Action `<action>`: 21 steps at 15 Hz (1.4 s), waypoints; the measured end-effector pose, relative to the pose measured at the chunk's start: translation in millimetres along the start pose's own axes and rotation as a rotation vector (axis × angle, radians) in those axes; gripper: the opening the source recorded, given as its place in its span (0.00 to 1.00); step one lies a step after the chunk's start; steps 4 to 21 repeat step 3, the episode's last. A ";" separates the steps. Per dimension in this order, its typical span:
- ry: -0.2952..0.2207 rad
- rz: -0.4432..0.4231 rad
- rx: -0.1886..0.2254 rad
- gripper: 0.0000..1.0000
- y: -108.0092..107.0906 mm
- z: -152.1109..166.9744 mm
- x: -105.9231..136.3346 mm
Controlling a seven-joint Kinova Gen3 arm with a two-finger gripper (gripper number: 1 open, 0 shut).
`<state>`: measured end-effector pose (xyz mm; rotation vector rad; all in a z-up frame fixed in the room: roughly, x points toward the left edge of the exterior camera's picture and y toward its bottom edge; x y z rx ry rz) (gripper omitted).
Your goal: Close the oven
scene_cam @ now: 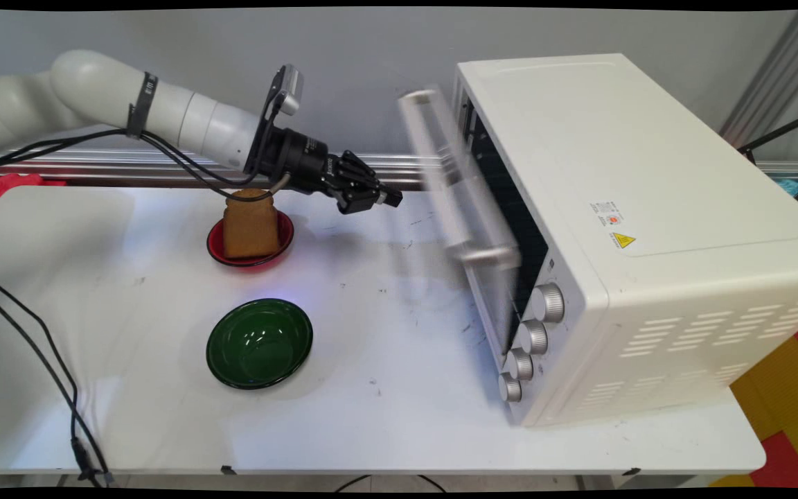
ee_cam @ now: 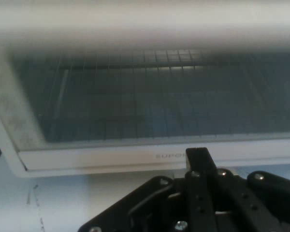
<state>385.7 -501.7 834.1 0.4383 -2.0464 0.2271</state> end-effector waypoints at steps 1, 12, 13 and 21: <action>0.001 0.001 0.001 0.00 -0.4 0.6 0.6; 0.002 0.003 0.001 0.00 -0.9 1.5 1.7; 0.002 0.003 0.001 0.00 -0.9 1.5 1.7; 0.002 0.003 0.001 0.00 -0.9 1.5 1.7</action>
